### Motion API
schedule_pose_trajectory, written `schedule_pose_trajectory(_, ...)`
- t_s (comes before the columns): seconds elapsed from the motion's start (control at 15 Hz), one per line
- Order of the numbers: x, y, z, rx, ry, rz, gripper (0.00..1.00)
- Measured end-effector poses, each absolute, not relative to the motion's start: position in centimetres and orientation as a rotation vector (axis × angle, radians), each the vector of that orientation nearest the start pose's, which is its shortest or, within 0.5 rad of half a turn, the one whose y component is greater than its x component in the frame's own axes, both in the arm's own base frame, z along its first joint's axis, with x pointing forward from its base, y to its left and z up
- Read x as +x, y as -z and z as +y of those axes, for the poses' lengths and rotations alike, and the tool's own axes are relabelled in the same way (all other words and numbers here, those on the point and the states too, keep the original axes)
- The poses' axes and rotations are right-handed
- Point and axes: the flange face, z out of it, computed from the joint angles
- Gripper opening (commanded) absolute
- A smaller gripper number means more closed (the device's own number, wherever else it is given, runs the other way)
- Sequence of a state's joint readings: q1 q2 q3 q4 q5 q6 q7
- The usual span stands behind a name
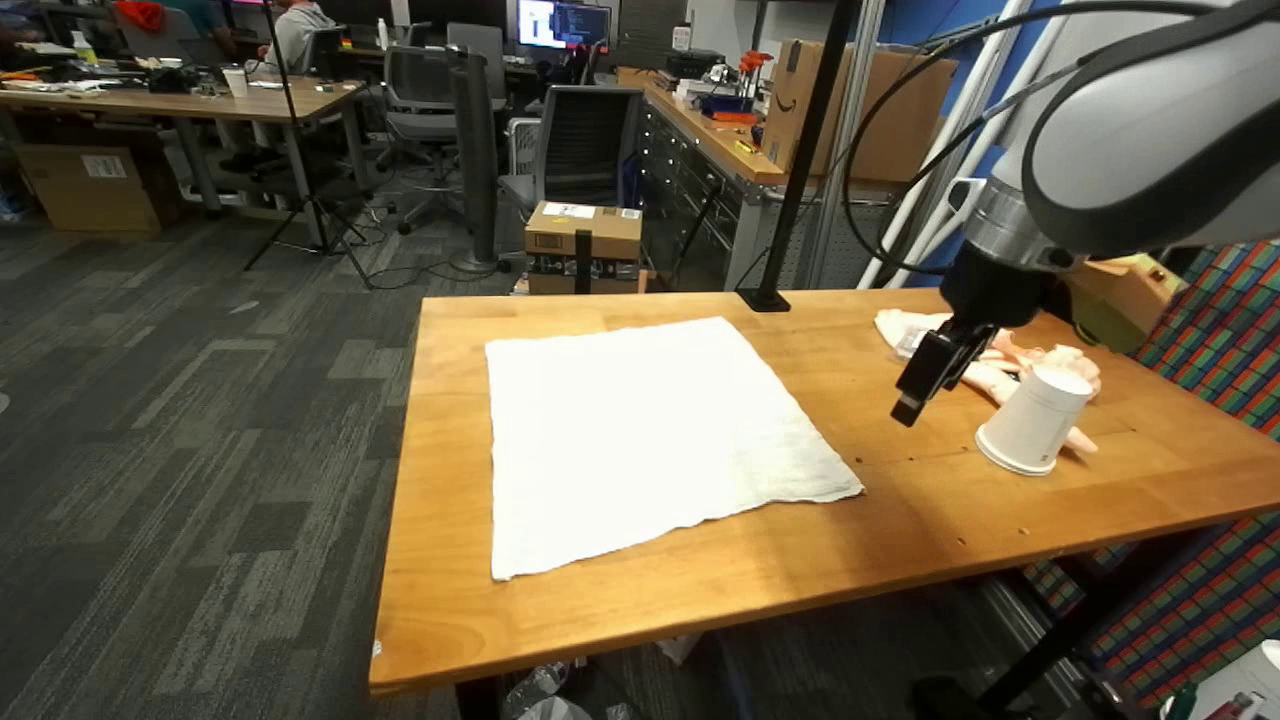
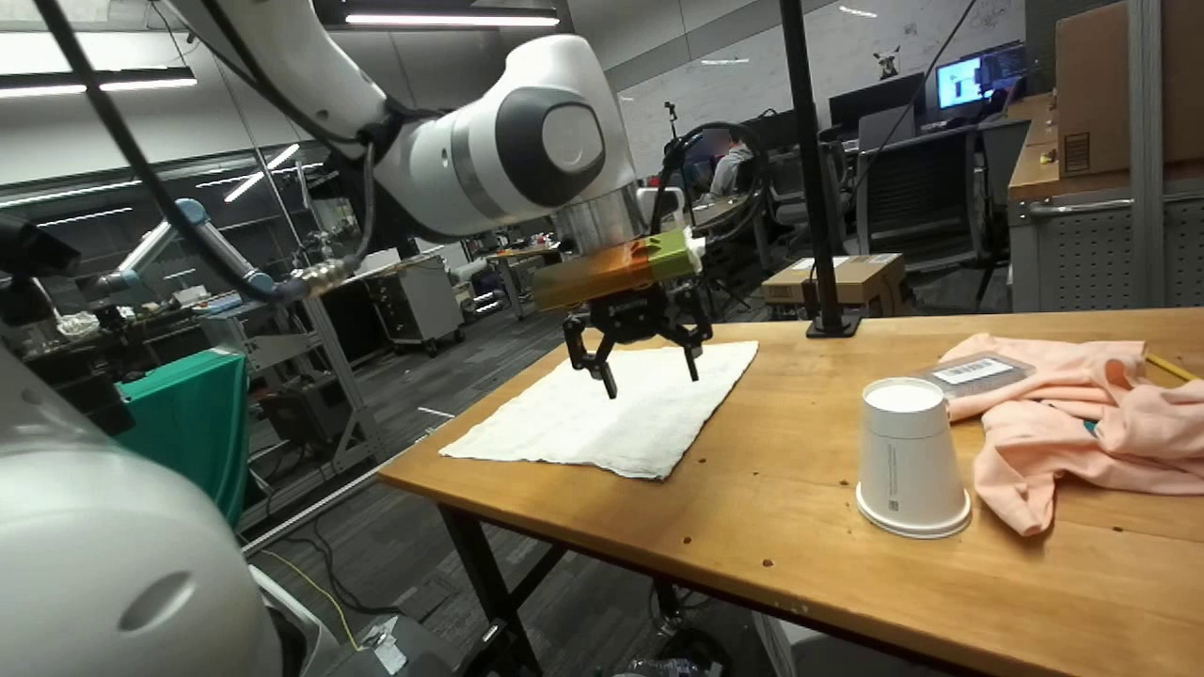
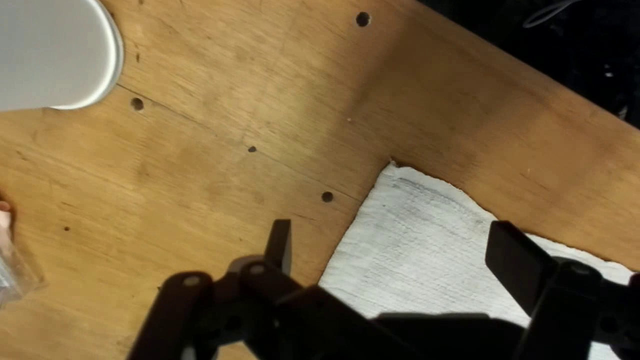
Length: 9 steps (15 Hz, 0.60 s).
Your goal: Fold the cloth
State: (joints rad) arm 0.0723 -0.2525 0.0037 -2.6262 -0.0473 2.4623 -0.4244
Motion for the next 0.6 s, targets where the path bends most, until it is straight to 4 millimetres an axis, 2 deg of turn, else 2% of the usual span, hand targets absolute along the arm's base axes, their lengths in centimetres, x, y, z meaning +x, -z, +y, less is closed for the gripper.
schedule_pose_trajectory(0.33,41.0,-32.4,7.9,-3.053,0.213,-0.935,1.00)
schedule_pose_trajectory(0.6,41.5,-31.3,9.4,-3.036,0.218,-0.972,1.00)
